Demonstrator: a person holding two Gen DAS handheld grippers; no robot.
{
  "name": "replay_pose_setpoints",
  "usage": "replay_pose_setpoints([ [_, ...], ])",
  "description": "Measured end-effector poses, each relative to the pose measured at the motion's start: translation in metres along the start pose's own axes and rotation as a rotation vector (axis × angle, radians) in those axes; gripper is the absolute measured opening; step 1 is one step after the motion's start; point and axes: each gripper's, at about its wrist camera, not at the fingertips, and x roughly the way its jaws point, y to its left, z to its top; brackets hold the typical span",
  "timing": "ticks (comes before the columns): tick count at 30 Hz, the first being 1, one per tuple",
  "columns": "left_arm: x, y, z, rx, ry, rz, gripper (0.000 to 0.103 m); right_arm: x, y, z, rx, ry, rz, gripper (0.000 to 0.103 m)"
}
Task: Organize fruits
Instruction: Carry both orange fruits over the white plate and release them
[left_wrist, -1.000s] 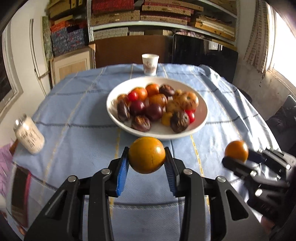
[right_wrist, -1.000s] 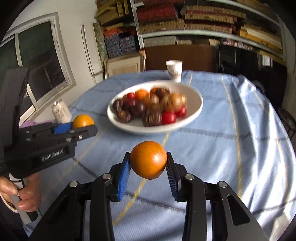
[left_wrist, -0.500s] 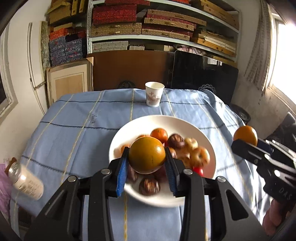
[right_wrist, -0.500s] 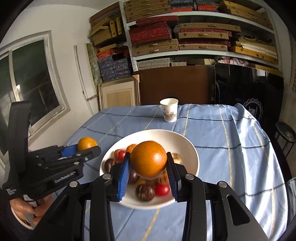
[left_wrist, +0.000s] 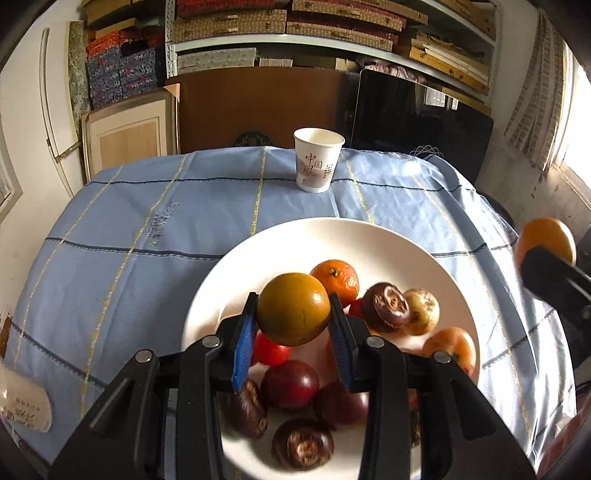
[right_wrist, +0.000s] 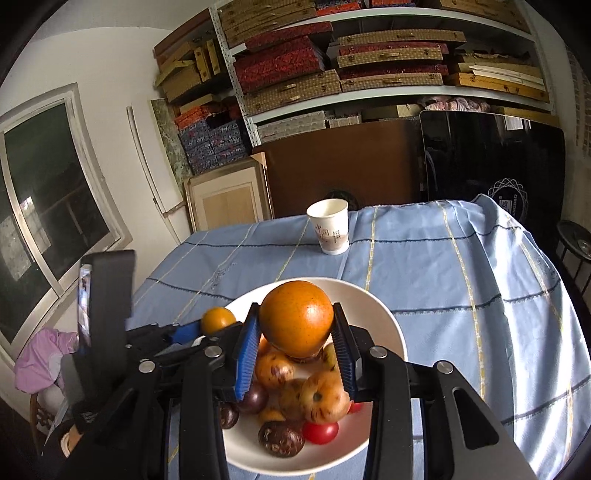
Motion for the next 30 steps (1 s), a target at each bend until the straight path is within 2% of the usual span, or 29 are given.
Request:
replay_pose_setpoints([
  [8, 0.023, 0.000, 0.010, -0.009, 0.016, 0.020, 0.036, 0.022, -0.008, 0.005, 0.026, 0.018, -0.003, 0.038],
  [9, 0.024, 0.000, 0.010, -0.011, 0.020, 0.027, 0.039, 0.024, -0.009, 0.005, 0.031, 0.020, -0.003, 0.038],
  [10, 0.025, 0.001, 0.010, -0.014, 0.022, 0.035, 0.057, 0.026, -0.010, 0.004, 0.035, 0.023, -0.003, 0.038],
  [12, 0.019, 0.001, 0.010, -0.022, -0.010, 0.066, 0.075, 0.028, -0.010, 0.003, 0.036, 0.029, -0.004, 0.038],
  [14, 0.010, 0.002, 0.011, -0.017, -0.047, 0.085, 0.076, 0.031, -0.009, 0.002, 0.033, 0.035, -0.004, 0.038],
  [20, -0.010, 0.005, 0.015, -0.019, -0.088, 0.091, 0.082, 0.042, -0.007, -0.001, 0.026, 0.062, -0.014, 0.038],
  [30, -0.020, 0.016, 0.016, -0.047, -0.096, 0.101, 0.082, 0.062, -0.004, -0.010, 0.021, 0.127, -0.015, 0.039],
])
